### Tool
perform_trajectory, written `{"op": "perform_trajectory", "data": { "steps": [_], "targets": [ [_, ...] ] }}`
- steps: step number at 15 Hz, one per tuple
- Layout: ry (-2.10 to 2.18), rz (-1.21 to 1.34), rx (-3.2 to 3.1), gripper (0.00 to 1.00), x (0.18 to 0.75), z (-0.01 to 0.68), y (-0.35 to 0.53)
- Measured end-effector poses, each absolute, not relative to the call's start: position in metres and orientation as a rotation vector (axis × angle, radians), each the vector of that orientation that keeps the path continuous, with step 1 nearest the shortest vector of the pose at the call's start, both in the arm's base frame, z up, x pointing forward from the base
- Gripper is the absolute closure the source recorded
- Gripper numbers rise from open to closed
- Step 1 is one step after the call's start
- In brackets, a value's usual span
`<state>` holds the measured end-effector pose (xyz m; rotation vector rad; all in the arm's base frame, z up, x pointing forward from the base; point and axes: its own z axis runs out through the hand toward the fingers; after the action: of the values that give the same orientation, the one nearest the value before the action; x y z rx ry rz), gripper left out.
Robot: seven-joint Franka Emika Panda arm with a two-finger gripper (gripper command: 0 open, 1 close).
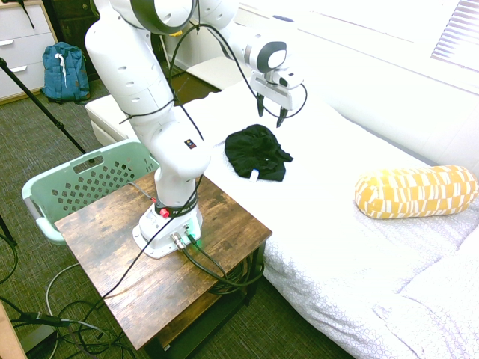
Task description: Put my clothes in the laundry bag
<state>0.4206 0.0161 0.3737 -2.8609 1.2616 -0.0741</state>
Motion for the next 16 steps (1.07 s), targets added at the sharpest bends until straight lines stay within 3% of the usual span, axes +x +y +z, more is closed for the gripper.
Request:
{"op": "perform_trajectory", "data": {
  "steps": [8, 16],
  "targets": [
    [1.019, -0.189, -2.928, 0.0, 0.442, 0.359, 0.074],
    [0.818, -0.073, -2.999, 0.0, 0.547, 0.194, 0.094]
  ]
}}
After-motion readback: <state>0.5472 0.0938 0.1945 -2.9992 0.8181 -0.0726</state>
